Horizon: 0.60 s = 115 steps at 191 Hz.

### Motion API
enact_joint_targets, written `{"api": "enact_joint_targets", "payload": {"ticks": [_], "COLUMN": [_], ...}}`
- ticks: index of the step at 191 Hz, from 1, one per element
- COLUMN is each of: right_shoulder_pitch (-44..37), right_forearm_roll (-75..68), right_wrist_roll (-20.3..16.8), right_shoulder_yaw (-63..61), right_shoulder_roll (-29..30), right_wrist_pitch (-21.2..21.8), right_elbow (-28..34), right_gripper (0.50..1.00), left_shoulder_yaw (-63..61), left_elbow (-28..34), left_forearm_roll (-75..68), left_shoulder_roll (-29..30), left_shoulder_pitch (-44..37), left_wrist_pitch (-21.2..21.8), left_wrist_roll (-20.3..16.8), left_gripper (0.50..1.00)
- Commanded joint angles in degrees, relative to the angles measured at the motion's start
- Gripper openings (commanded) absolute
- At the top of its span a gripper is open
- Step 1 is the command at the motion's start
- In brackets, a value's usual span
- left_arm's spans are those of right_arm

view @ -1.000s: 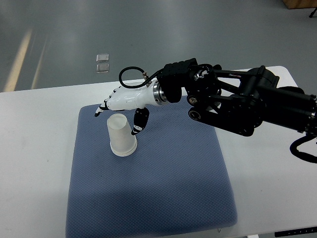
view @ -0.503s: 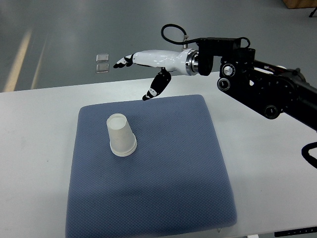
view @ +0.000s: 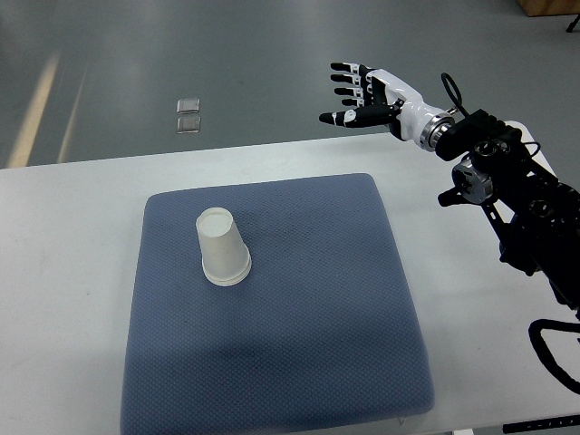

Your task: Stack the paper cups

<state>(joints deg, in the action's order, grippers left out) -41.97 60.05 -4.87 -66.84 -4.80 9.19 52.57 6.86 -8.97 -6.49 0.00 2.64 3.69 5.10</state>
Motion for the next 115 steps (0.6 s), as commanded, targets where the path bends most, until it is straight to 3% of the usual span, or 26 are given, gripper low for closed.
{"api": "enact_joint_targets", "payload": {"ticks": [1, 16, 29, 77, 115], "right_shoulder_pitch": [2.41, 3.56, 4.43, 6.37, 7.42], "right_forearm_roll": [-5.55, -10.21, -13.55, -18.30, -18.21], "right_wrist_roll": [-0.14, 0.21, 0.39, 3.55, 3.64], "right_shoulder_yaw": [-1.90, -1.98, -1.98, -2.07, -1.28], "right_shoulder_roll": [1.55, 2.60, 2.87, 4.10, 4.54], "right_wrist_pitch": [-6.12, -12.88, -15.69, -17.45, -17.54], "right_elbow": [-0.19, -0.28, -0.28, -0.36, -0.80], "right_gripper": [0.901, 0.901, 0.905, 0.924, 0.924], "left_shoulder_yaw": [0.00, 0.00, 0.00, 0.00, 0.00], "left_elbow": [0.00, 0.00, 0.00, 0.00, 0.00], "left_forearm_roll": [-0.02, -0.02, -0.02, -0.02, -0.02], "left_shoulder_roll": [0.00, 0.00, 0.00, 0.00, 0.00], "left_shoulder_pitch": [0.00, 0.00, 0.00, 0.00, 0.00], "left_wrist_pitch": [0.00, 0.00, 0.00, 0.00, 0.00], "left_wrist_roll": [0.00, 0.00, 0.00, 0.00, 0.00], "left_gripper": [1.000, 1.000, 1.000, 1.000, 1.000]}}
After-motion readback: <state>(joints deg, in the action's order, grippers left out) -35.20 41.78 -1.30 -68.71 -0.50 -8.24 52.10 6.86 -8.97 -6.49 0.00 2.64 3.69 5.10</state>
